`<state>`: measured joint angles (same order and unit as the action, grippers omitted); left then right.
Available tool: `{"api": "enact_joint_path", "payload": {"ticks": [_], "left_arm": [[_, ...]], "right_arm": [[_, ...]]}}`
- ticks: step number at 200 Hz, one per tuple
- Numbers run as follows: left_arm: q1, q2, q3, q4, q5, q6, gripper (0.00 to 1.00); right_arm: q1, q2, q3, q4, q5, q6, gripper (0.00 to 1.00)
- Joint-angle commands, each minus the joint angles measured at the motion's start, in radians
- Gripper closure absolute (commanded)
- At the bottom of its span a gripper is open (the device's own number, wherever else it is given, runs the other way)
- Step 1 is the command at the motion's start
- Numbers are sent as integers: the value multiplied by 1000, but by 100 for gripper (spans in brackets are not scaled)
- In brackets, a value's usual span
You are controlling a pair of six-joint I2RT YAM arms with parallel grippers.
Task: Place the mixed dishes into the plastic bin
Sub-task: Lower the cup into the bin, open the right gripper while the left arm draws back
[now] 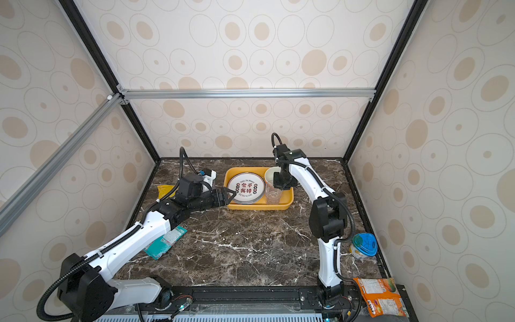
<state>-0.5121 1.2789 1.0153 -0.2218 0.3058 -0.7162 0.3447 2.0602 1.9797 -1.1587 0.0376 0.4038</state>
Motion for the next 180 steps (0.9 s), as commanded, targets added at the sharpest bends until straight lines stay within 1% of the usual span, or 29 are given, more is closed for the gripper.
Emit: {"api": "enact_joint_path", "payload": {"ticks": [1,18,38,78,100,119,149,169,180], "left_arm": [[9,-25,-1,12,-3,-9,21],[9,-24,0,10,-8,-9,21],[11,-20,0,9,-11,-9,21],[17,-21,0,3,-33,-12,21],[37,-19,6,-18,-49,-9,21],[67,-16,6,-37,-53,-9,24],[117,-19,9,-60,-63,2,26],[155,-10,20,-84,-70,19,24],[173,-1,38,-109,-96,38,22]], "right_arm": [[-7,14,-10,0,-1,10,91],[-7,11,-9,2,-5,11,86],[-7,5,-5,3,-7,10,84],[-7,-22,10,-11,-7,10,82],[-7,-61,10,-9,-10,11,79],[-7,-105,-2,0,-29,10,77],[1,-194,-63,39,-56,6,67],[5,-263,-129,87,-119,4,61],[8,-300,-171,117,-157,3,57]]}}
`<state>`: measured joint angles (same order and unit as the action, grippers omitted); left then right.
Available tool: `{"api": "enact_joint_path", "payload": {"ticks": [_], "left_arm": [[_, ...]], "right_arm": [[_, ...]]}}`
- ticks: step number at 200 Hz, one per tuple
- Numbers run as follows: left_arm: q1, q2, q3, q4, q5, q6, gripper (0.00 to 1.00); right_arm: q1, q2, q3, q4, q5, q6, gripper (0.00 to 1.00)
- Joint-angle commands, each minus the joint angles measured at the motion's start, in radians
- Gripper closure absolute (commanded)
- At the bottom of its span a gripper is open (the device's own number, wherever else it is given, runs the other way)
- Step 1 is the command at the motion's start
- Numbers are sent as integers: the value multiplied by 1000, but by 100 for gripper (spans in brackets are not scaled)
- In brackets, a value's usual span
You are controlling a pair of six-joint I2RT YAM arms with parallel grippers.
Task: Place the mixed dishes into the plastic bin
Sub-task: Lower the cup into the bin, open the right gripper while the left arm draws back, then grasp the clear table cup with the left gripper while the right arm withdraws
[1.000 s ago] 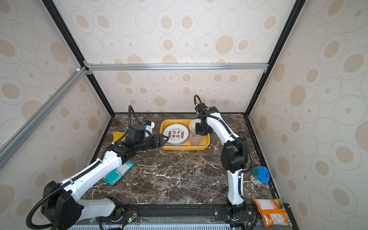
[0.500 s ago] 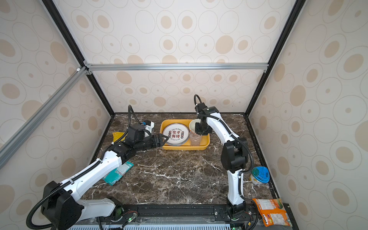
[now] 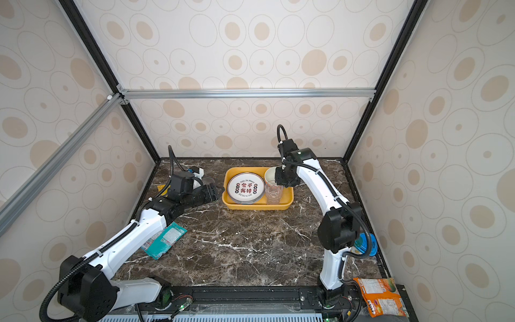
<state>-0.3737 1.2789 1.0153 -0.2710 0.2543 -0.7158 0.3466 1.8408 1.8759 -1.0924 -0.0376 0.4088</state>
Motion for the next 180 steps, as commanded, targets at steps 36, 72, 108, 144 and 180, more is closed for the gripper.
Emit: {"api": "enact_joint_path", "payload": {"ticks": [36,72,108,144,180], "left_arm": [[90,33,82,-108,-130,96,13],[142,61,95,-96,-206,111,4],[203,147,142,-109,-209,136,3],[262,252,179,-109,-182,134,10],[293,366,241,-95,-149,144,19]], "right_arm": [[14,-199,-209,172,-222,2,45],[44,-282,-318,262,-348,0,42],[106,-355,-416,341,-435,-33,42],[150,-424,-526,456,-479,-37,44],[180,-431,-557,459,-456,-26,46]]}}
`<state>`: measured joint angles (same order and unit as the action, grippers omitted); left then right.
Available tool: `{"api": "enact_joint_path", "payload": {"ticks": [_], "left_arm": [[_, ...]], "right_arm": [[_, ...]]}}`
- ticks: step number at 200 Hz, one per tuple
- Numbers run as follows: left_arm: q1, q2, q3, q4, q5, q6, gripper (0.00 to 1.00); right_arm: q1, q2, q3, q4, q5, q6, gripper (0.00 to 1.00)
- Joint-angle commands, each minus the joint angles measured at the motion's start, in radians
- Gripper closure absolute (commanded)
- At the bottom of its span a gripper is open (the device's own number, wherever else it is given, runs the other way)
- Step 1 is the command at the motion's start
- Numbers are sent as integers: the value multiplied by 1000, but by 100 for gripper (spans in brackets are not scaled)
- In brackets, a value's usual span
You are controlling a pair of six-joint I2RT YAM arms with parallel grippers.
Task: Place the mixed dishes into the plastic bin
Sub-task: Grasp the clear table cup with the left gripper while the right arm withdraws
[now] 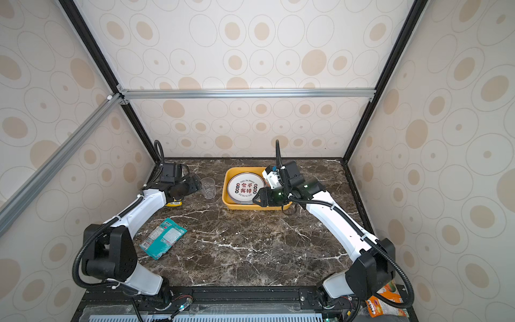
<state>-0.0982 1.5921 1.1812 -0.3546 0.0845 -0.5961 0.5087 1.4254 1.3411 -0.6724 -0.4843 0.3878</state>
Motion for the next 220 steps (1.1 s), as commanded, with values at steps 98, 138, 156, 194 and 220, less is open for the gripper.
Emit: {"api": "enact_joint_path", "payload": {"ticks": [98,138,156,194,220], "left_arm": [[29,299,276,-44,35,51,43],[28,350,317,-56,51,62,55],[29,365,326,-58,60,63,63],[29,378,324,-58,76,73,76],[29,376,314,-55,83,73,82]], "right_arm": [[26,-16,-53,47,19,14,49],[26,-8,-45,35,35,8,49],[26,-3,-41,33,35,8,49],[25,8,-34,31,41,5,49],[25,16,-29,27,48,2,49]]}}
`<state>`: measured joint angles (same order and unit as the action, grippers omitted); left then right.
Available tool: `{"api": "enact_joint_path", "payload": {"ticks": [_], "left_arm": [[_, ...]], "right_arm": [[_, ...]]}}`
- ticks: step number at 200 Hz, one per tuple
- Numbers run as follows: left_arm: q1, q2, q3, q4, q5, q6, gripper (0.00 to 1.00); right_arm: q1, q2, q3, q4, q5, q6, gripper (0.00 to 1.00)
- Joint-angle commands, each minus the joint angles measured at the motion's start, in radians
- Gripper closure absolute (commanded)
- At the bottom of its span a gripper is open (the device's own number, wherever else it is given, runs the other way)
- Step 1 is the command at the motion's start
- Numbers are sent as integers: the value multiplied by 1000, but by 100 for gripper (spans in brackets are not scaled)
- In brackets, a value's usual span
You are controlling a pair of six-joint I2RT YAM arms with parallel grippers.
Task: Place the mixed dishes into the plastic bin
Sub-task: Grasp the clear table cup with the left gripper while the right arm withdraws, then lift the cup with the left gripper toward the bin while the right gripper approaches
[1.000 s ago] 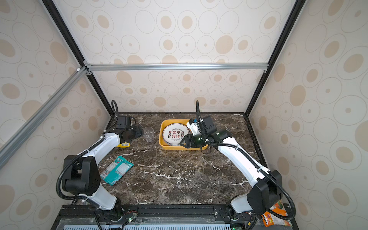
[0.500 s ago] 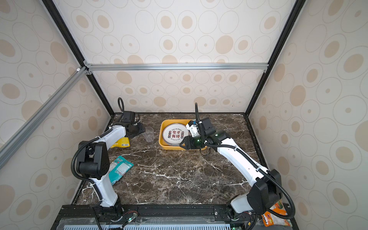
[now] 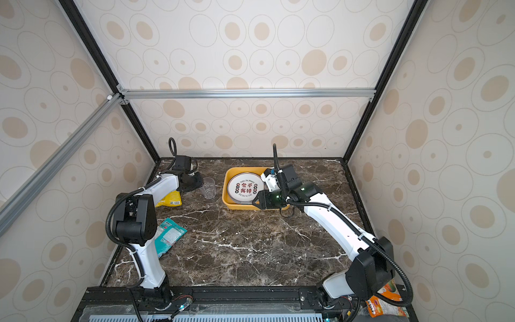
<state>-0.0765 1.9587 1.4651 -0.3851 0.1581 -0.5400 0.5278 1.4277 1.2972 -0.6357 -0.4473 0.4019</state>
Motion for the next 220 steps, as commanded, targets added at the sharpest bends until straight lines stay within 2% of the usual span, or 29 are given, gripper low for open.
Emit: {"api": "enact_joint_path", "payload": {"ticks": [1,81,220], "left_arm": [[7,9,30,-24,10,17,82],[6,-39,5,-41,22,40,99],[-51,-286,-44,-144,52,103,100]], "right_arm": [[6,14,14,-10,11,-12,50],[7,26,26,-19,33,-15,50],[6,39,78,-58,126,9,48]]}}
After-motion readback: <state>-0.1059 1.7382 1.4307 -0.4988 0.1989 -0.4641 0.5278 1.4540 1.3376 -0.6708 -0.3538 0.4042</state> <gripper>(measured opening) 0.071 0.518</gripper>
